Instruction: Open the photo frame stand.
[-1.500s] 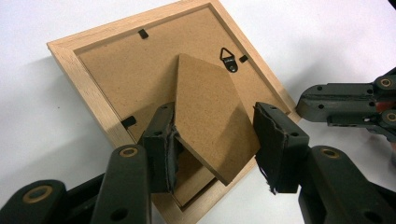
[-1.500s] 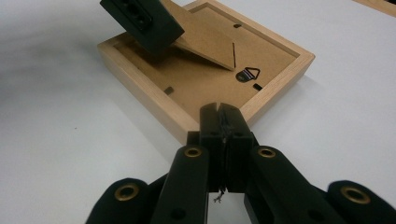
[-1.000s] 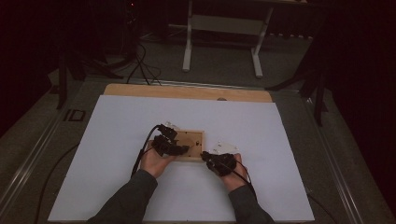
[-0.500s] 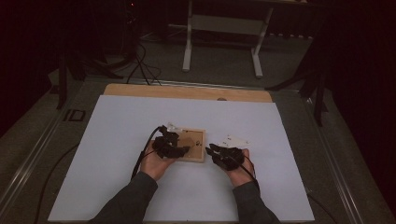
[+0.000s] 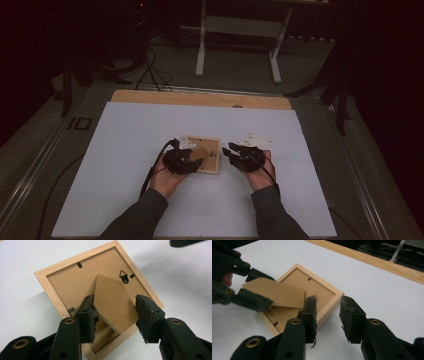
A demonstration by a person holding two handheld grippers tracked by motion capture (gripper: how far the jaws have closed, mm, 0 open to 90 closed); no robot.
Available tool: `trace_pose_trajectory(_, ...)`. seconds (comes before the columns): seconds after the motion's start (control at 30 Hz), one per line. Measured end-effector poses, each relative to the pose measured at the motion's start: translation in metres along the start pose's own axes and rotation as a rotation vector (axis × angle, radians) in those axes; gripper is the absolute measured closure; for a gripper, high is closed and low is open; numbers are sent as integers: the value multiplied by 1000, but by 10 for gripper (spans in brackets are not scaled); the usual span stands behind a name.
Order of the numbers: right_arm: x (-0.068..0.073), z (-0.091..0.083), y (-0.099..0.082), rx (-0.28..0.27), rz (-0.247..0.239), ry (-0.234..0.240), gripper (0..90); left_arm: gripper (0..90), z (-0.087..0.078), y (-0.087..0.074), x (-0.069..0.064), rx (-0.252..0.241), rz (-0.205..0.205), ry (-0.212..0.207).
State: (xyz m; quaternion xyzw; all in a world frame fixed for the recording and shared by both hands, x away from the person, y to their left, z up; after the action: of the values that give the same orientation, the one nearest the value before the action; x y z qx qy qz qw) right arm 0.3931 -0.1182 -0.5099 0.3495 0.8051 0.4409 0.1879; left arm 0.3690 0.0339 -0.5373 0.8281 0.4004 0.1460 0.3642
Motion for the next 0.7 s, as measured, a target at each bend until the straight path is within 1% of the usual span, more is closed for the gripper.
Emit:
trace_pose_trajectory(0.1, -2, 3, 4, 2, 5, 6, 641, 531, -1, -1, -2, -11, 17, 10)
trace_pose_trajectory(0.2, -2, 6, 9, 0, 15, 21, 626, 530, -2, -2, -3, -23, 26, 20)
trace_pose_trajectory(0.23, -2, 7, 10, 2, 19, 24, 625, 530, -2, -3, -3, -20, 33, 23)
trace_pose_trajectory(0.37, -2, 11, 14, 5, 25, 37, 619, 530, -3, -4, -4, -31, 41, 35)
trace_pose_trajectory(0.43, -2, 14, 15, 10, 23, 42, 613, 530, -3, -4, -6, -34, 48, 39)
trace_pose_trajectory(0.6, 0, 22, 16, 23, 49, 57, 604, 530, -4, -4, -7, -48, 63, 52)
trace_pose_trajectory(0.7, 0, 28, 15, 39, 62, 57, 589, 529, -5, -6, -8, -50, 69, 57)
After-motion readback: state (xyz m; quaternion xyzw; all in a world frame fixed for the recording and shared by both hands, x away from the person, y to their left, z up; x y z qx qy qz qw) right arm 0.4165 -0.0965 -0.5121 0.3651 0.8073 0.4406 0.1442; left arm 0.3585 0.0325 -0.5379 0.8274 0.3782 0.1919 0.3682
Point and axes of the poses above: each handheld gripper's, and its own axes: z roughly forward along the jaws, y roughly out of its top, x roughly to its left, the point moved 8 cm from there along z, roughly forward along the jaws, and after that the axes turned 1 degree about x, right-handed, at the moved point
